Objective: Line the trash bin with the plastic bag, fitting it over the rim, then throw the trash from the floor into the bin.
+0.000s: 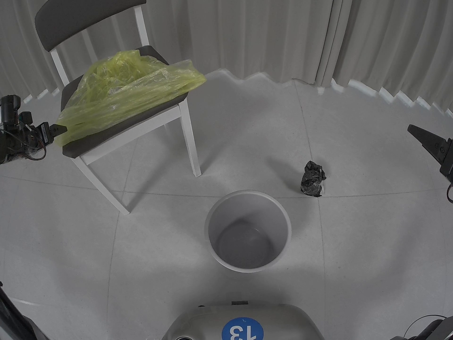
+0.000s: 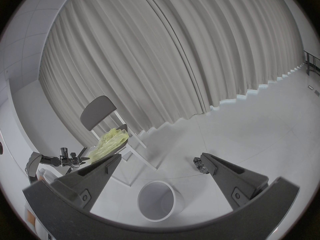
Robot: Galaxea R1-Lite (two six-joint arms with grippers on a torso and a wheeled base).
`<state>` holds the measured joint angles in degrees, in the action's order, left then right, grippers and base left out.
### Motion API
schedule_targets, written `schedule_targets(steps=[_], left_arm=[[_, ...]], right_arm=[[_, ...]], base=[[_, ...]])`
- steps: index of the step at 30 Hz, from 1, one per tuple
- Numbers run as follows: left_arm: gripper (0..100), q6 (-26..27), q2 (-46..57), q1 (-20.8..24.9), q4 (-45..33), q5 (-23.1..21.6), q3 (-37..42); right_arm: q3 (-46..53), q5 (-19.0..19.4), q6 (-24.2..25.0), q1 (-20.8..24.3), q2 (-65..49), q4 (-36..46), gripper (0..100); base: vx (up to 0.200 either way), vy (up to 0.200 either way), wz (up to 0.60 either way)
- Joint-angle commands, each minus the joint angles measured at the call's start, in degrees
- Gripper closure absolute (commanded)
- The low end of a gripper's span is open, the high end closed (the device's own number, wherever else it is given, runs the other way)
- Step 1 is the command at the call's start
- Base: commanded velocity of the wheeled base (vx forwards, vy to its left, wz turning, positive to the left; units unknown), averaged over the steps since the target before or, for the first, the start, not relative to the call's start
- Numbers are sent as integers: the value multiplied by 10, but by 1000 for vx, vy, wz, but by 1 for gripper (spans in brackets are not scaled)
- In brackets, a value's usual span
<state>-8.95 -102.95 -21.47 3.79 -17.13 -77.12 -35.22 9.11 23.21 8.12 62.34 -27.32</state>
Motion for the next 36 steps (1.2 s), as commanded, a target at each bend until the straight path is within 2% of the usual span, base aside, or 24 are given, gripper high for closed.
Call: schedule_targets(steps=[1, 14, 22, 23, 36], left_arm=[[0, 0, -30, 5, 2, 2, -19], [0, -5, -75, 19, 16, 2, -74], [0, -5, -88, 16, 44, 3, -73], [100, -5, -88, 17, 44, 3, -73], [100, -25, -81, 19, 65, 3, -72]], right_arm=[[-3, 0, 0, -8, 0, 0, 0], [-3, 10, 1, -33, 9, -4, 0], [-2, 10, 1, -33, 9, -4, 0], [-2, 10, 1, -33, 9, -4, 0], [1, 11, 0, -32, 6, -3, 0]], base=[[0, 0, 0], [0, 0, 0], [0, 0, 0], [0, 0, 0], [0, 0, 0]])
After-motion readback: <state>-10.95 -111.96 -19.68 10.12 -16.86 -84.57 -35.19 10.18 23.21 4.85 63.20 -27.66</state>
